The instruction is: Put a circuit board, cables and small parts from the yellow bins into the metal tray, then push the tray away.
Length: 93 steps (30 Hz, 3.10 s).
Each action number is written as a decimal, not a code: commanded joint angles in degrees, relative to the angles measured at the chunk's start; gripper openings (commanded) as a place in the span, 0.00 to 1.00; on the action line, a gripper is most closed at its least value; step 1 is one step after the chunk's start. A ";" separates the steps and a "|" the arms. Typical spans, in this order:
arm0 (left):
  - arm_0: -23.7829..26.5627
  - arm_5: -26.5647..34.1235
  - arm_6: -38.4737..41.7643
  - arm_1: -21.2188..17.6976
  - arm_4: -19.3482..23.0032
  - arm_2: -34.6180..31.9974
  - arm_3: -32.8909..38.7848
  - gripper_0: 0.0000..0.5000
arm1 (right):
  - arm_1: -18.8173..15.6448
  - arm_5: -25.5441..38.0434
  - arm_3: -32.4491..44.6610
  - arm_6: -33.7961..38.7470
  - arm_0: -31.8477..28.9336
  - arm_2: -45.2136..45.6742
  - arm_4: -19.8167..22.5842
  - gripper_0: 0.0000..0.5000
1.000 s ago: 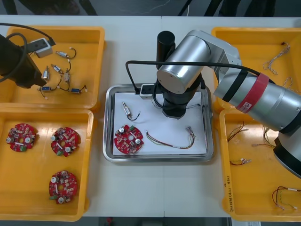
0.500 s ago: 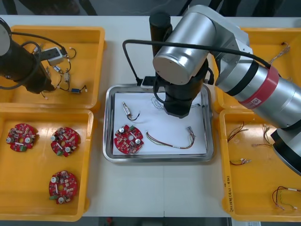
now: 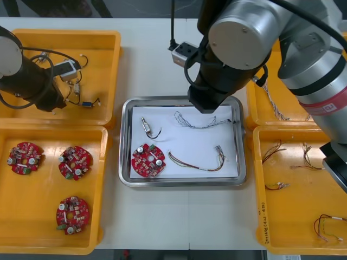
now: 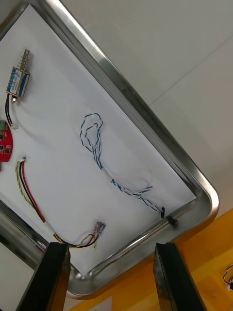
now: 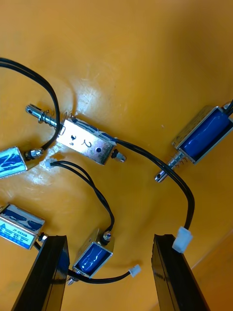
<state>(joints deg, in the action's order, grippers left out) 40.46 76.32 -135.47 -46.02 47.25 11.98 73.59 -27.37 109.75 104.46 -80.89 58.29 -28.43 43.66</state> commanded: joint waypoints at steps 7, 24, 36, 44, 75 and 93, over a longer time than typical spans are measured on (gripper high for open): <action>-0.03 -2.05 -3.39 -2.67 -1.02 1.47 -2.13 1.00 | -9.54 0.25 11.82 16.47 -7.75 9.01 1.69 1.00; -0.03 -4.51 -3.48 -2.67 -0.58 3.75 -4.68 1.00 | -21.67 0.25 21.57 22.97 -20.58 25.18 9.78 1.00; -0.03 -4.86 -3.57 -2.67 -0.32 4.19 -5.56 0.00 | -23.17 0.25 22.72 21.39 -31.57 39.51 11.01 1.00; -0.12 -4.86 -3.57 -2.67 -0.15 4.19 -5.47 0.00 | -24.57 0.25 22.72 19.37 -39.48 47.59 13.03 1.00; 1.72 12.98 12.34 -2.67 -1.64 -5.12 8.77 0.00 | -21.85 0.25 22.19 16.73 -48.79 45.83 4.42 1.00; 6.21 28.71 25.17 -1.53 0.91 -8.46 20.81 0.00 | -19.30 -1.21 22.19 15.15 -48.79 45.57 6.00 1.00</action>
<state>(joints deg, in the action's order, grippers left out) 42.70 103.22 -116.48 -46.16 47.11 6.68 92.45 -47.15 109.41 125.45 -63.35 9.98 17.76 49.33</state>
